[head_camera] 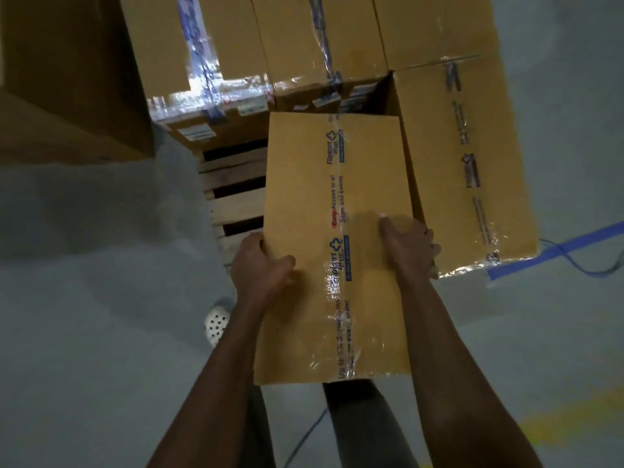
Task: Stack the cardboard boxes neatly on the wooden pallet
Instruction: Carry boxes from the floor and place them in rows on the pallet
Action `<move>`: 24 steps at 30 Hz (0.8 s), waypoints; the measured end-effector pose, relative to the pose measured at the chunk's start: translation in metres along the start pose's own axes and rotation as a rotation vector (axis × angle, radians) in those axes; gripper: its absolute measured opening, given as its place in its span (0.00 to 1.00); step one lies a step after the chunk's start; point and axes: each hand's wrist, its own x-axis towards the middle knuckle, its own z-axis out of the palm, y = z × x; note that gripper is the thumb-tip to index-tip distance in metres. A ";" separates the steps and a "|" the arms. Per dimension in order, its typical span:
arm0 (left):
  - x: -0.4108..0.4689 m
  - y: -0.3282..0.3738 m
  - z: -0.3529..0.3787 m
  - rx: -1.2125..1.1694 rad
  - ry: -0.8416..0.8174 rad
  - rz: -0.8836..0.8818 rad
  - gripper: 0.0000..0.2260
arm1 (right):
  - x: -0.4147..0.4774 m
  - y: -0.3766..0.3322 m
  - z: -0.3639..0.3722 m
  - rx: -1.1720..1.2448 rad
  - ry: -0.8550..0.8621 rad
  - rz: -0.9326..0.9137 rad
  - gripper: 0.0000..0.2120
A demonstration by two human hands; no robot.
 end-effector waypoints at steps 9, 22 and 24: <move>0.036 0.013 0.084 -0.316 -0.074 -0.167 0.33 | 0.100 -0.022 0.001 -0.065 0.021 -0.131 0.41; 0.027 -0.002 0.129 -0.496 -0.242 -0.506 0.36 | 0.073 0.069 0.013 -0.083 -0.189 0.195 0.37; 0.004 -0.014 0.137 -0.531 -0.306 -0.694 0.28 | 0.065 0.090 0.019 -0.005 -0.160 0.401 0.42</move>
